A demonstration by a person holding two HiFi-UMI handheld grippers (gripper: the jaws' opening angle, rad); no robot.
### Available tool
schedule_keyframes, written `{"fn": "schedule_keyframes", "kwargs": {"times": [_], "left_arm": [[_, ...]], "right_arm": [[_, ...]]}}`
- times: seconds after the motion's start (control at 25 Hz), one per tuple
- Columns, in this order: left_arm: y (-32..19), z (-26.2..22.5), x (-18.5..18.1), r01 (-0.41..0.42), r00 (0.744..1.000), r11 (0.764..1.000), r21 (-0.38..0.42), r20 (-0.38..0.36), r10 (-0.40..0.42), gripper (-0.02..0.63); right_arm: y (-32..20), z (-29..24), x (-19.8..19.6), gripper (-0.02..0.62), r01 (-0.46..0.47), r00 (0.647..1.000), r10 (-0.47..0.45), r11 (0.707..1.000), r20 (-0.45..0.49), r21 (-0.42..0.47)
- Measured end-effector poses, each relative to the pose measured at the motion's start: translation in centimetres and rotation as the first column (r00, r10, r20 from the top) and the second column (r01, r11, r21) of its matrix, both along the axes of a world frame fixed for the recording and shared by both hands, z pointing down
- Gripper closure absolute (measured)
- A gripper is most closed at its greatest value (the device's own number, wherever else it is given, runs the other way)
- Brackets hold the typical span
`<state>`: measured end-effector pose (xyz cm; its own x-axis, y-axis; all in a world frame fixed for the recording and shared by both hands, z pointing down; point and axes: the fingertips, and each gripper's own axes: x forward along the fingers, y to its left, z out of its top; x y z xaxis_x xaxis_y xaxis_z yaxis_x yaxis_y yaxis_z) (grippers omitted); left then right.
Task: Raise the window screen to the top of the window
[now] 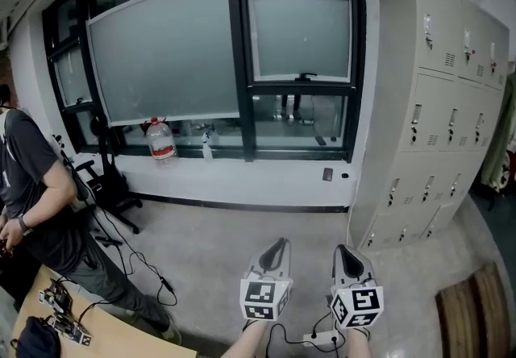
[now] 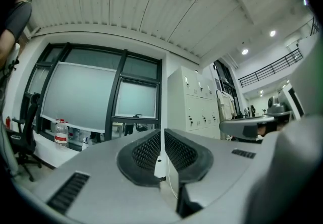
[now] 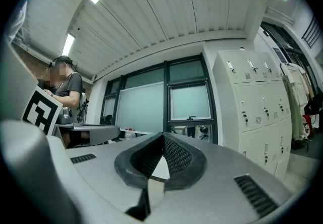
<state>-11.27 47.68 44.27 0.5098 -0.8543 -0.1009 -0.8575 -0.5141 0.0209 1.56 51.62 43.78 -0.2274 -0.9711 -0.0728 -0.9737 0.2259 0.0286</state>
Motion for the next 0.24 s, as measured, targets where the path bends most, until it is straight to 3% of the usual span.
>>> {"fn": "schedule_keyframes", "kwargs": {"times": [0.24], "left_arm": [[-0.11,0.12,-0.13,0.018,1.0,1.0,-0.008,-0.004,-0.018,0.58]], "right_arm": [[-0.29,0.65,0.74,0.589,0.003,1.0,-0.003,1.0,0.0,-0.012]]}}
